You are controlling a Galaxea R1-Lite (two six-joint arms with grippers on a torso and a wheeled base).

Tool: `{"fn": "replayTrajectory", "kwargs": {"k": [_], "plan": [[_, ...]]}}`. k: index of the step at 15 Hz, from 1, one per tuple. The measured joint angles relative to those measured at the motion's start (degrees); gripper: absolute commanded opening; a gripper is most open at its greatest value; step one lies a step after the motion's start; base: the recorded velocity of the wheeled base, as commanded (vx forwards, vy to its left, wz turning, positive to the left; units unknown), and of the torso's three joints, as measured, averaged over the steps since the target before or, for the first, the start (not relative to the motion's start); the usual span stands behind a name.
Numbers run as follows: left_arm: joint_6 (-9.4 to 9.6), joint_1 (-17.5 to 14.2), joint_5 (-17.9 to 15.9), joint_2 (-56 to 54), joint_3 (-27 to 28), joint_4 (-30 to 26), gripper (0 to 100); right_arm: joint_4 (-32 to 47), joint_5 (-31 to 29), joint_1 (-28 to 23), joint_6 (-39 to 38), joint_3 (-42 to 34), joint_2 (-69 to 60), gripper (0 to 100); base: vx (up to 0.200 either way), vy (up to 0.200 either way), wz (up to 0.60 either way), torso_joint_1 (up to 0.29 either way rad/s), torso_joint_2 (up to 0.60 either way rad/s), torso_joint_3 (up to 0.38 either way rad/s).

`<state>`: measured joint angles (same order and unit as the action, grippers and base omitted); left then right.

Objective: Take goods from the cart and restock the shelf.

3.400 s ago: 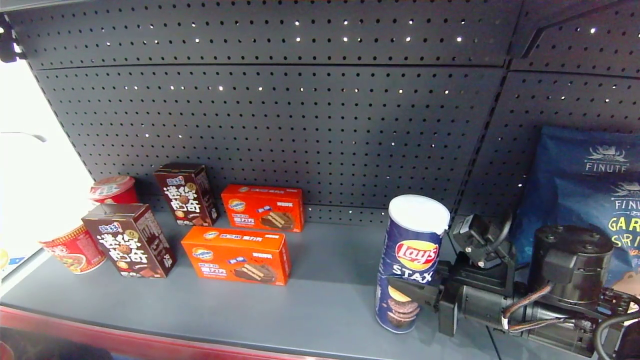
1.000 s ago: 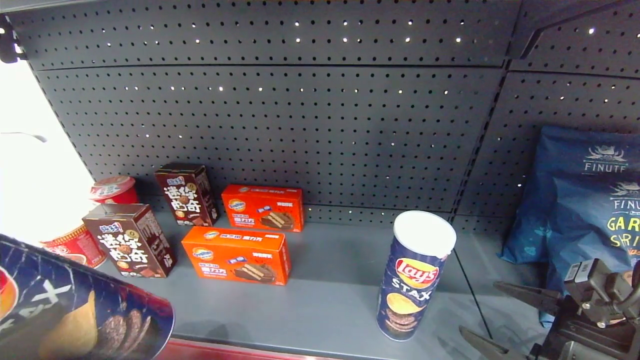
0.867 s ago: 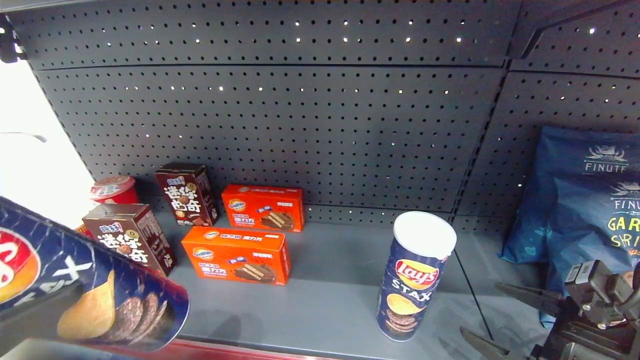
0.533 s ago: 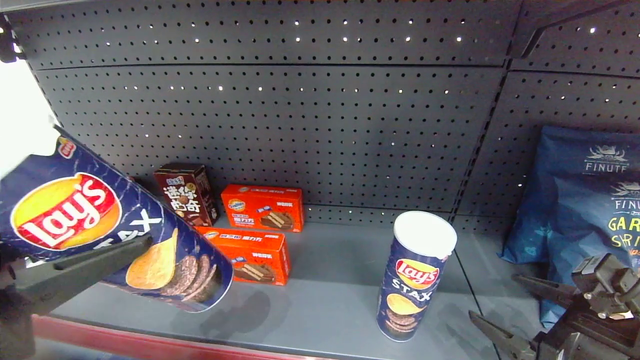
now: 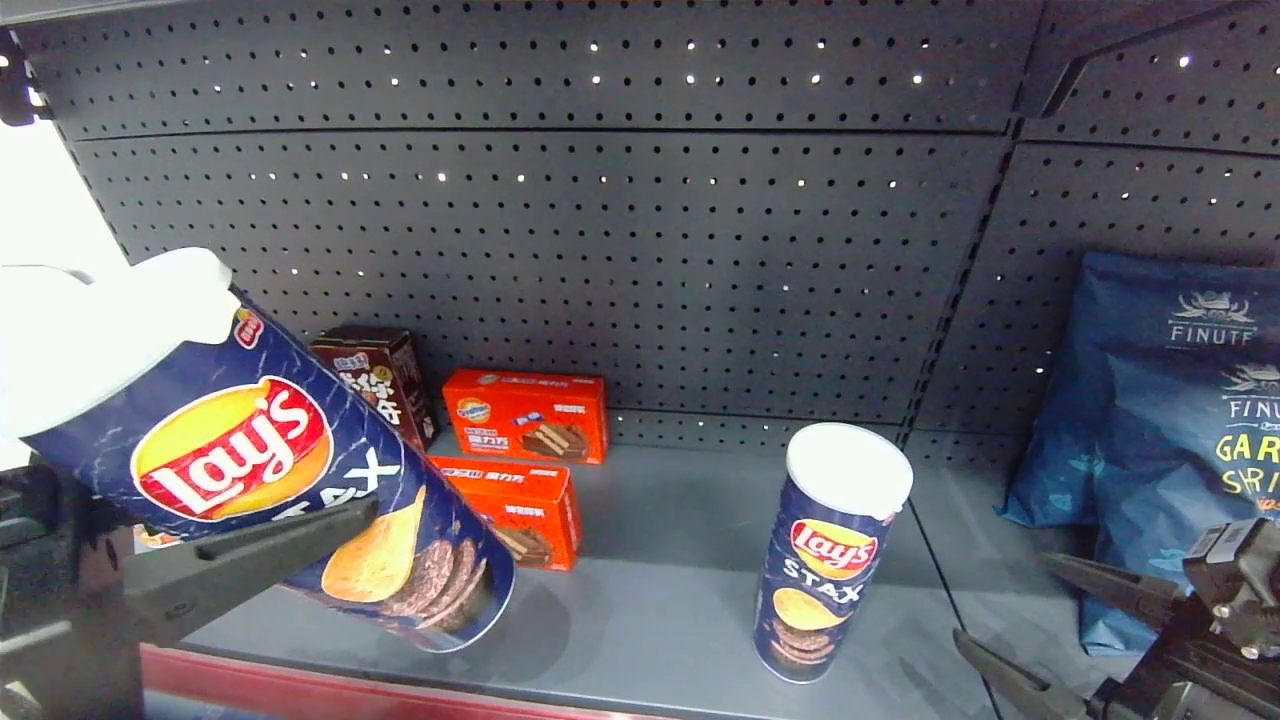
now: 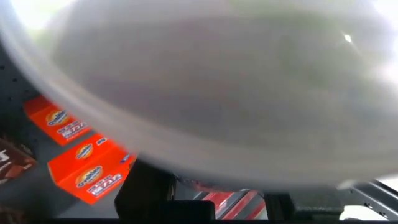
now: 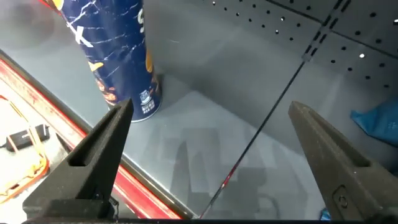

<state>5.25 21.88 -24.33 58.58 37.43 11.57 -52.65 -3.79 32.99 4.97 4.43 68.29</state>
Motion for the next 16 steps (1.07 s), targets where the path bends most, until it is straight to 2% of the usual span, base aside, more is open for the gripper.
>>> {"fn": "replayTrajectory", "kwargs": {"k": [2, 5, 16], "plan": [[0.0, 0.46, 0.24, 1.49, 0.99, 0.06, 0, 0.1, -0.09, 0.11, 0.33, 0.04, -0.02, 100, 0.0, 0.0, 0.0, 0.0, 0.0, 0.0], [0.02, 0.69, 0.22, 3.72, 2.51, 0.09, 0, 0.18, -0.09, 0.11, 1.21, -0.11, -0.1, 100, 0.0, 0.0, -0.6, -0.035, 0.07, 0.053], [0.4, 0.85, 0.06, 6.03, 2.93, 0.2, 0, 0.32, 1.56, -0.57, 1.26, 0.41, 0.5, 100, 0.0, 0.0, 0.0, -0.011, 0.03, 0.018]]}}
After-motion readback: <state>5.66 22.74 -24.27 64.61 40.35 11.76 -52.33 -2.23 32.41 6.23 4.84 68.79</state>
